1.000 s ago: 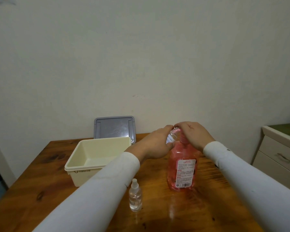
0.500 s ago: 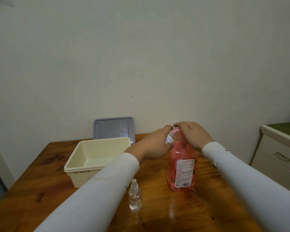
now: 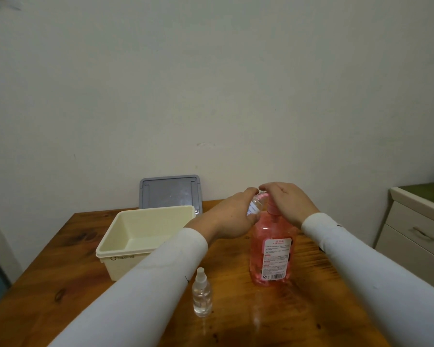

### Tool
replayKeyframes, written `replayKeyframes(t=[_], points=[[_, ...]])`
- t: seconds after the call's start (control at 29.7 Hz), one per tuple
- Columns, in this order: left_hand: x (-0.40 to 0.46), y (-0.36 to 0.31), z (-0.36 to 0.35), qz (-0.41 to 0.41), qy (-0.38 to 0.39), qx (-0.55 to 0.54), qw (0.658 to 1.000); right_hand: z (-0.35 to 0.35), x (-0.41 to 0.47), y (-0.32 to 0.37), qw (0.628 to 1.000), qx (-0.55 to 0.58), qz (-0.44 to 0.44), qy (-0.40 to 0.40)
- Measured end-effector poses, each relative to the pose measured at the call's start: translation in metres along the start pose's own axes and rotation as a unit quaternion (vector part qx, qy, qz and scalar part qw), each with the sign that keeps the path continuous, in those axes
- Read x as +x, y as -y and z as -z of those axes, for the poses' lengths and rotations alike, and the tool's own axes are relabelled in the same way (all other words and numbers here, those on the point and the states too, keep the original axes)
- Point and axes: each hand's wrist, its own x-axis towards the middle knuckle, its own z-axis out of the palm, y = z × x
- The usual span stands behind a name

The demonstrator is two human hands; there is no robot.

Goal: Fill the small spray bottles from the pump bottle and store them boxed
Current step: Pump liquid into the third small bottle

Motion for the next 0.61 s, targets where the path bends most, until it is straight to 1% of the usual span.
replayKeyframes(t=[0.13,0.27,0.37,0.61], points=[[0.002,-0.001,0.003,0.004,0.002,0.002,1.0,0.003,0.001,0.003,1.0,-0.017,-0.004,0.005],[0.004,-0.006,0.011,-0.008,-0.011,0.009,1.0,0.011,0.004,0.007,1.0,0.015,-0.007,-0.015],[0.003,-0.005,0.01,-0.008,-0.008,0.007,1.0,0.009,0.003,0.007,1.0,0.024,-0.007,-0.016],[0.001,0.0,0.001,0.003,0.008,0.008,1.0,0.002,-0.001,0.001,1.0,-0.003,-0.01,0.001]])
